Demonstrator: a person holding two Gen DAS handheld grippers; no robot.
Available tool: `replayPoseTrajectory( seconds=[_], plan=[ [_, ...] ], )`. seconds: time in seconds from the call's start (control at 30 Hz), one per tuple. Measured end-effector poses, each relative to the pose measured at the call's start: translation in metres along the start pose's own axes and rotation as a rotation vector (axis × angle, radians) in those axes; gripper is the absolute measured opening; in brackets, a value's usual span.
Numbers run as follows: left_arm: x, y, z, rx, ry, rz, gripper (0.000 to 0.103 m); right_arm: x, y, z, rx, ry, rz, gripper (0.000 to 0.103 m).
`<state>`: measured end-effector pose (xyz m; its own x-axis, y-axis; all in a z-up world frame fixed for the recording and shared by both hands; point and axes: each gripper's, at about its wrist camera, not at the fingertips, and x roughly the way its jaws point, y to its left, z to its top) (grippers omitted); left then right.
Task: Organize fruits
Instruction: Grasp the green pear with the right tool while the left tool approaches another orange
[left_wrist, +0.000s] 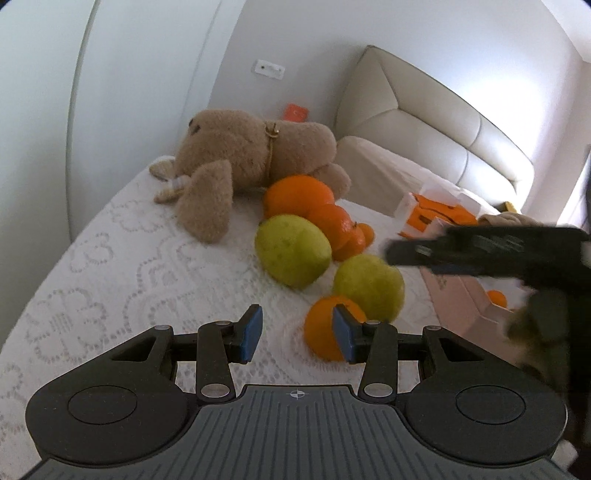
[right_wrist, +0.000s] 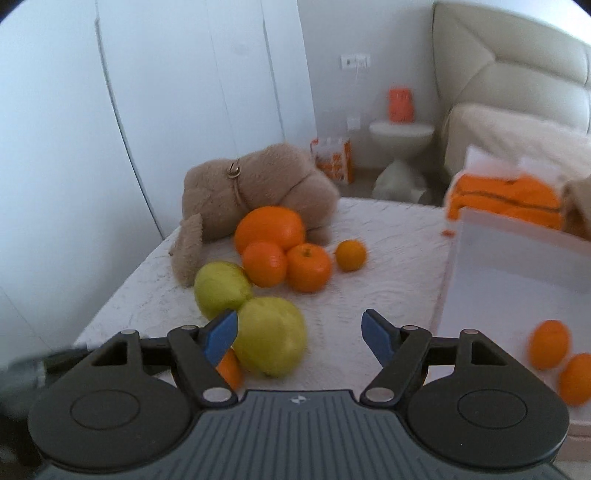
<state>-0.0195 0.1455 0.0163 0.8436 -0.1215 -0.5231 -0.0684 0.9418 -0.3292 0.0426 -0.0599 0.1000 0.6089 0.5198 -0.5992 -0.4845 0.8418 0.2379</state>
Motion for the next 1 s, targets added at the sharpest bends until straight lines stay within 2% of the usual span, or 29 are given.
replayPoseTrajectory(
  seconds=[0.17, 0.33, 0.37, 0.4, 0.43, 0.6, 0.73, 1.0],
  plan=[
    [-0.007, 0.005, -0.005, -0.011, 0.004, -0.009, 0.046, 0.039, 0.007, 0.005, 0.001, 0.085, -0.012, 0.074],
    [-0.008, 0.016, -0.007, -0.064, 0.006, 0.002, 0.046, 0.051, 0.004, -0.008, 0.051, 0.153, 0.045, 0.073],
    [-0.007, 0.018, -0.007, -0.073, 0.01, 0.008, 0.046, 0.048, 0.004, -0.011, 0.052, 0.133, 0.045, 0.071],
    [-0.007, 0.019, -0.008, -0.079, 0.013, 0.012, 0.046, 0.045, 0.005, -0.013, 0.041, 0.12, 0.046, 0.061],
    [-0.007, 0.02, -0.009, -0.084, 0.015, 0.016, 0.046, 0.041, 0.006, -0.014, 0.028, 0.11, 0.047, 0.059],
    [-0.006, 0.023, -0.01, -0.101, 0.025, 0.025, 0.046, 0.01, 0.014, -0.032, -0.057, 0.024, -0.027, 0.059],
    [-0.004, 0.018, -0.011, -0.089, 0.039, 0.031, 0.046, -0.022, 0.009, -0.047, -0.068, -0.007, -0.03, 0.059],
    [-0.005, -0.022, -0.006, 0.021, 0.028, -0.003, 0.046, -0.07, -0.024, -0.082, -0.042, -0.043, -0.182, 0.059]
  ],
)
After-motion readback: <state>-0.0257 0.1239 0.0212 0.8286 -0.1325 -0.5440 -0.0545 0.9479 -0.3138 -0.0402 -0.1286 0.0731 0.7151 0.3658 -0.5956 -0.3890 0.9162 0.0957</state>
